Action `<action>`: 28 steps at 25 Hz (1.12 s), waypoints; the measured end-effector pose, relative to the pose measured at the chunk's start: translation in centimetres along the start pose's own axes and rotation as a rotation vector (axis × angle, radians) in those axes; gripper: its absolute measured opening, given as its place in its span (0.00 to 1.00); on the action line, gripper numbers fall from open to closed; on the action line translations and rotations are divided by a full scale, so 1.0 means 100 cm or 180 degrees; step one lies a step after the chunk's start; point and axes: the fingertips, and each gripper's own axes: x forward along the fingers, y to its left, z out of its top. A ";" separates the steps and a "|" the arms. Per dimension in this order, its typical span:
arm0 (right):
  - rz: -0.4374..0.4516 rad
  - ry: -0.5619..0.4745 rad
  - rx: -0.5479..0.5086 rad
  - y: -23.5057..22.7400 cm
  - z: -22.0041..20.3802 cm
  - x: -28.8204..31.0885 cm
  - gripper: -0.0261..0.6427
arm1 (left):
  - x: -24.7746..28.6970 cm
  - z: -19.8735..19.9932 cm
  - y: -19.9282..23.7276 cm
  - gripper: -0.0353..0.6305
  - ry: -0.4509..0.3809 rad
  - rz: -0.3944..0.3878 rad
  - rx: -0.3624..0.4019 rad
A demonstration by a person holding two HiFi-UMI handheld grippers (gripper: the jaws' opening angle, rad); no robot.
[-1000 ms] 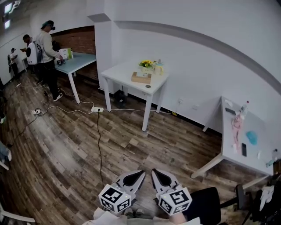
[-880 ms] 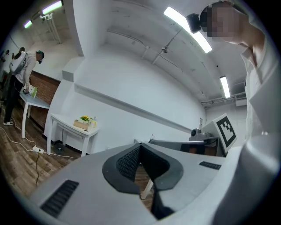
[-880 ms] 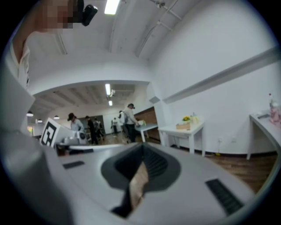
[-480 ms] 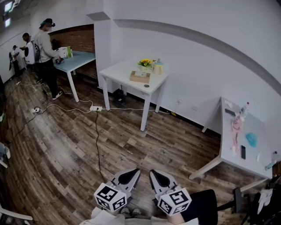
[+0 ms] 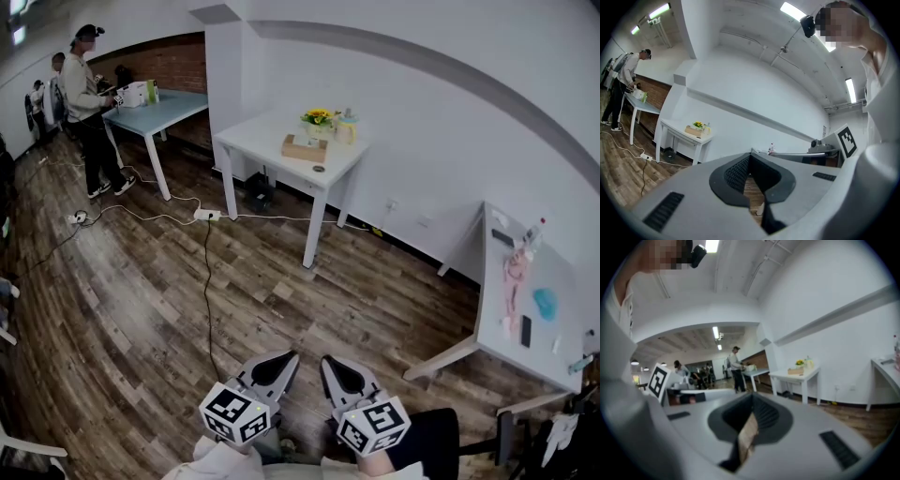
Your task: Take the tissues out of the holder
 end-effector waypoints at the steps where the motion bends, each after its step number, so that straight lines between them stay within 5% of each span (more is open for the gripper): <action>1: 0.0004 0.0003 -0.0023 -0.004 0.002 0.008 0.06 | 0.006 0.000 0.006 0.07 0.0009 -0.0006 -0.0012; 18: -0.0236 -0.0280 -0.0223 -0.092 0.100 0.228 0.06 | 0.147 0.094 0.189 0.07 -0.0065 -0.0394 0.0156; 28: -0.0337 -0.0151 -0.0117 -0.132 0.104 0.303 0.06 | 0.197 0.096 0.263 0.07 0.0091 -0.0403 0.0068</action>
